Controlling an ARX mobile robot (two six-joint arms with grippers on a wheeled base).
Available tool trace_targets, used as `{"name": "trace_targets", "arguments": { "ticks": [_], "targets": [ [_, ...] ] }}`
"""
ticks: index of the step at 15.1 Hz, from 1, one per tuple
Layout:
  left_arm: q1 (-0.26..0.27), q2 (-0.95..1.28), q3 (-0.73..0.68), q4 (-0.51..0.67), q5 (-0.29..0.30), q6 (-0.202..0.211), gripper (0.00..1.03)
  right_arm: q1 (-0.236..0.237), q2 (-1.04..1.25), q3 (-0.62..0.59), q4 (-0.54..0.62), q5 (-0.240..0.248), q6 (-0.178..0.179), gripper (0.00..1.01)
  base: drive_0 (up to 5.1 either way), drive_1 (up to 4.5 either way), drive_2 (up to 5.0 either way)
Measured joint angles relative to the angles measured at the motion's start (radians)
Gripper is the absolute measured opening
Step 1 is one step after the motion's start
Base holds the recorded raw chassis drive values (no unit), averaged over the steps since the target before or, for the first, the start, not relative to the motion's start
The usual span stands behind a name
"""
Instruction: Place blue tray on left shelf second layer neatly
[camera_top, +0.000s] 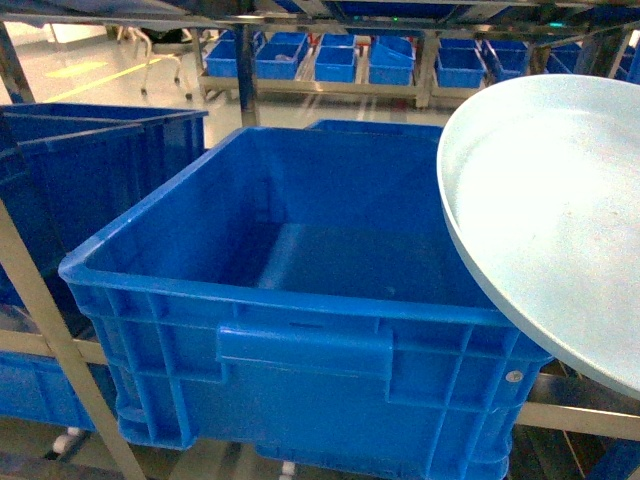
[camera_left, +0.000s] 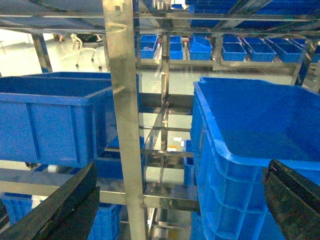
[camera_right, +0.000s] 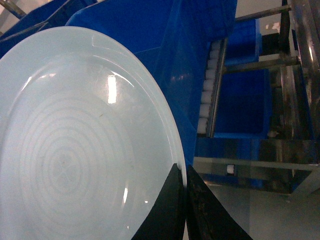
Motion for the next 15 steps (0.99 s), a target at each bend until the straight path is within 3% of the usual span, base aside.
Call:
{"name": "trace_targets", "arguments": {
  "ticks": [4, 11, 15],
  "targets": [
    [0.000, 0.000, 0.000, 0.000, 0.000, 0.000, 0.98, 0.001, 0.098, 0.072, -0.086, -0.057, 0.051, 0.02, 0.0, 0.00, 0.0],
    [0.000, 0.000, 0.000, 0.000, 0.000, 0.000, 0.98, 0.061, 0.314, 0.253, -0.061, -0.067, 0.120, 0.02, 0.0, 0.00, 0.0],
    [0.000, 0.000, 0.000, 0.000, 0.000, 0.000, 0.98, 0.102, 0.407, 0.323, -0.095, -0.077, 0.120, 0.02, 0.0, 0.00, 0.0]
  ]
}}
